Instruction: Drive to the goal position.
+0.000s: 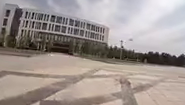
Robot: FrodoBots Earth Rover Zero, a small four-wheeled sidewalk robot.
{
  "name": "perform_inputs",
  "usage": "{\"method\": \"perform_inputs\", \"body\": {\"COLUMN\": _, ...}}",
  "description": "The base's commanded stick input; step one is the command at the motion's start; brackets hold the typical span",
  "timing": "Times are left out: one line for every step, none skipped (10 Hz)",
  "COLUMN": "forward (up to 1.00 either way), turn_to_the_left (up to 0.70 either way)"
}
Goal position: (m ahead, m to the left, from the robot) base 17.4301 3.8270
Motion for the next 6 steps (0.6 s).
{"method": "perform_inputs", "body": {"forward": 0.70, "turn_to_the_left": 0.00}}
{"method": "perform_inputs", "body": {"forward": 0.70, "turn_to_the_left": 0.00}}
{"method": "perform_inputs", "body": {"forward": 0.70, "turn_to_the_left": 0.00}}
{"method": "perform_inputs", "body": {"forward": 0.70, "turn_to_the_left": 0.00}}
{"method": "perform_inputs", "body": {"forward": 0.70, "turn_to_the_left": 0.00}}
{"method": "perform_inputs", "body": {"forward": 0.70, "turn_to_the_left": 0.00}}
